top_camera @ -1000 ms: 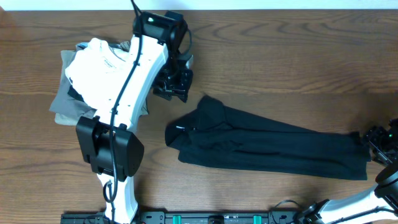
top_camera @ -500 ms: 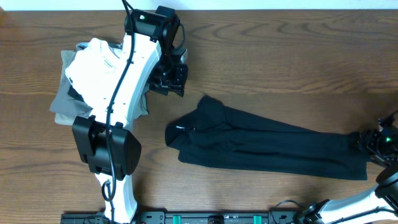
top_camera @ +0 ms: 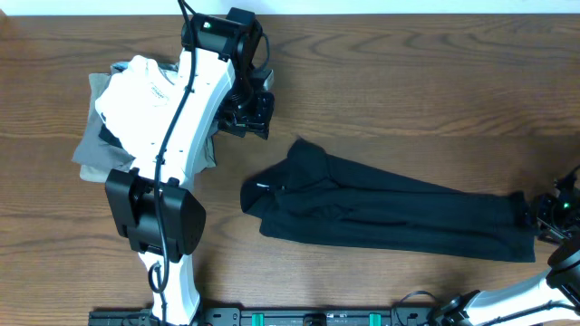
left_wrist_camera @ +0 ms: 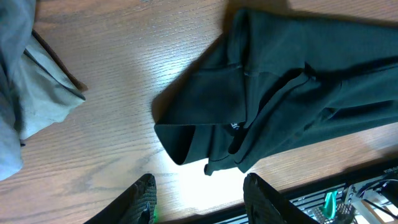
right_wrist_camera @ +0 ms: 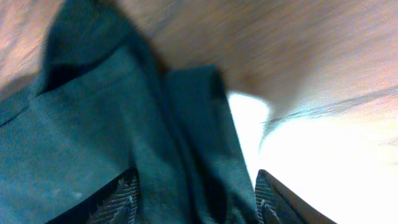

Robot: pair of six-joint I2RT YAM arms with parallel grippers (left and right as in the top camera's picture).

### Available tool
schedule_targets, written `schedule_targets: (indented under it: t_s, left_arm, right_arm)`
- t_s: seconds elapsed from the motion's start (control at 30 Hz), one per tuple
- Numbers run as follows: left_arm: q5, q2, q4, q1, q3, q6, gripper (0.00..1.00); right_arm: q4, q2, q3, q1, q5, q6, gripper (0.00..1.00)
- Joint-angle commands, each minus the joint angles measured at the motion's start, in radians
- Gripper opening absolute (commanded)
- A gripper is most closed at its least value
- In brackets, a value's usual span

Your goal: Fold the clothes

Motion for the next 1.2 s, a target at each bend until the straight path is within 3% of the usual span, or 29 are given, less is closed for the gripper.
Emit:
schedule_targets:
  t_s: [0.0, 0.47, 0.5, 0.67, 0.77, 1.17]
  left_arm:
    - [-0.008, -0.023, -0.005, 0.005, 0.019, 0.007, 0.47]
    - [-0.008, -0.023, -0.015, 0.005, 0.019, 0.007, 0.48]
    - [-0.008, -0.023, -0.016, 0.005, 0.019, 0.007, 0.47]
    - [-0.008, -0.023, -0.016, 0.005, 0.019, 0.007, 0.48]
    - [-0.008, -0.023, -0.016, 0.005, 0.019, 0.007, 0.48]
    - [-0.008, -0.028, -0.018, 0.005, 0.019, 0.007, 0.48]
  right_arm:
    - [0.018, 0.007, -0.005, 0.009, 0.049, 0.037, 0.55]
    - [0.023, 0.121, -0.037, 0.015, -0.047, 0.025, 0.51]
    - [0.022, 0.127, -0.037, 0.016, -0.068, 0.024, 0.48]
    - [0.0, 0.13, -0.021, 0.021, -0.13, -0.005, 0.12]
    - [-0.035, 0.129, 0.018, 0.022, -0.148, -0.005, 0.01]
    - [-0.28, 0.038, 0.297, 0.071, -0.344, 0.003, 0.01]
